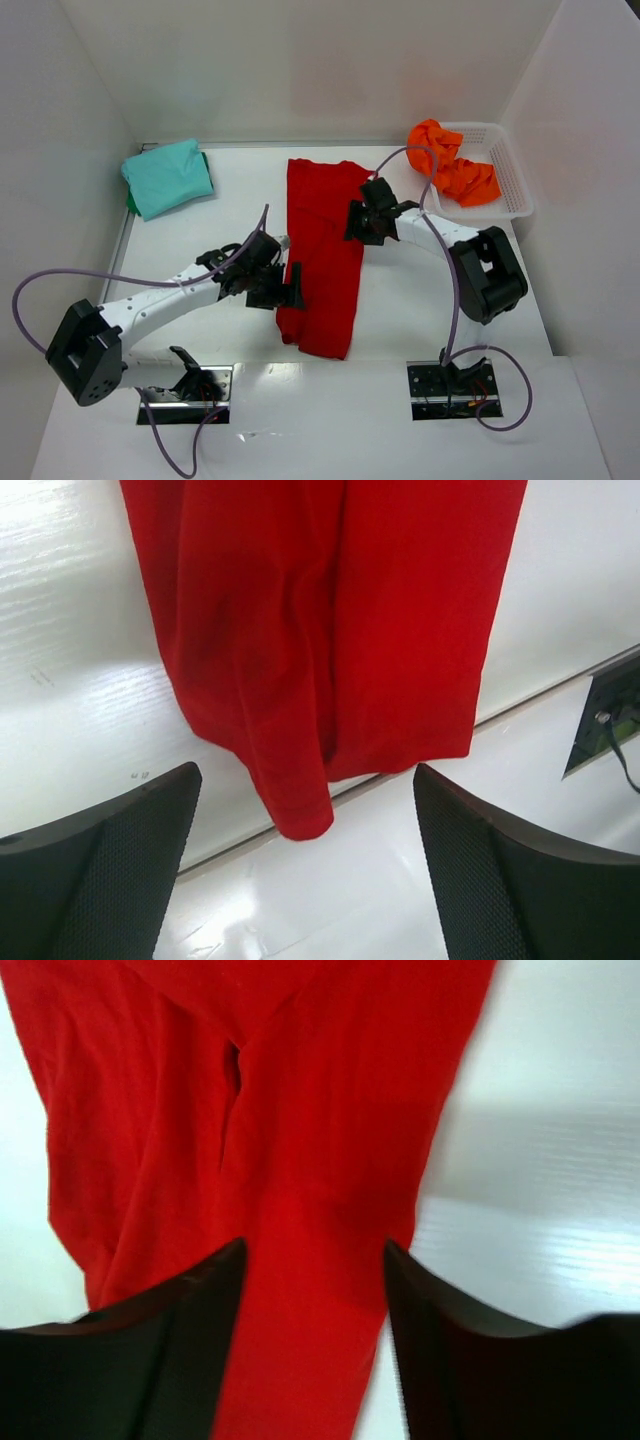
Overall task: Fold and stack the t-shirts
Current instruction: Rotate the tshirt 90 degrees
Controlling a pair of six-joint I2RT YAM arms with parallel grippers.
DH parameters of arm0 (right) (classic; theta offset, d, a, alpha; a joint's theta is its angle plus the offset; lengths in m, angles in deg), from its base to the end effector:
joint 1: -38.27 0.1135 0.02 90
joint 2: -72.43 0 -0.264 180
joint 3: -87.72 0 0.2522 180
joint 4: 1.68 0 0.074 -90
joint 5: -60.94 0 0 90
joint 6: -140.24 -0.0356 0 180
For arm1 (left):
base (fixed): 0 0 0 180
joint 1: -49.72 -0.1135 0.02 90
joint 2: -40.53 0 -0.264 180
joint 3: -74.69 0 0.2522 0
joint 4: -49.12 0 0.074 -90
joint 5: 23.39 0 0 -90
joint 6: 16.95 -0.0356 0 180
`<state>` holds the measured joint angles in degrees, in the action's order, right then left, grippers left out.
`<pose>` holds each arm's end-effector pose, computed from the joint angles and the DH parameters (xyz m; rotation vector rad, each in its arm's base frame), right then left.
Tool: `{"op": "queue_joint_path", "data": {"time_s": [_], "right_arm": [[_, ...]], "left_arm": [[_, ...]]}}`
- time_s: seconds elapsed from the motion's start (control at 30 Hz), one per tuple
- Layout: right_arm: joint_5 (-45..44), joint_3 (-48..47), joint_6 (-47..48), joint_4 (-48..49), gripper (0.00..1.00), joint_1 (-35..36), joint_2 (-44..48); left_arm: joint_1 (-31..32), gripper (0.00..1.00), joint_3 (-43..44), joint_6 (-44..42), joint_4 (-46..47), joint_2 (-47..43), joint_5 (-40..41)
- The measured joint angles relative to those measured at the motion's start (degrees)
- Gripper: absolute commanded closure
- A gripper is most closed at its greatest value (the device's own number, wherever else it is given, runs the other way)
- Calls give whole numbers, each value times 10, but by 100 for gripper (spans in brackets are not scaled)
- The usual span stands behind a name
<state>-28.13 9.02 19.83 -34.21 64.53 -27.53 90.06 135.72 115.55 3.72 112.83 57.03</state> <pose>0.3275 0.1622 0.1936 0.0860 2.5601 0.4158 0.1844 -0.1644 0.2246 0.0170 2.7262 -0.7110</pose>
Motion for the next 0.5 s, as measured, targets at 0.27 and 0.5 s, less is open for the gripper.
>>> {"op": "queue_joint_path", "data": {"time_s": [0.27,0.5], "right_arm": [[-7,-30,3,13,60,5,-75],[-17,-109,11,7,61,5,-143]], "left_arm": [[0,34,12,-3,11,69,2],[0,34,28,-3,5,86,4]]}}
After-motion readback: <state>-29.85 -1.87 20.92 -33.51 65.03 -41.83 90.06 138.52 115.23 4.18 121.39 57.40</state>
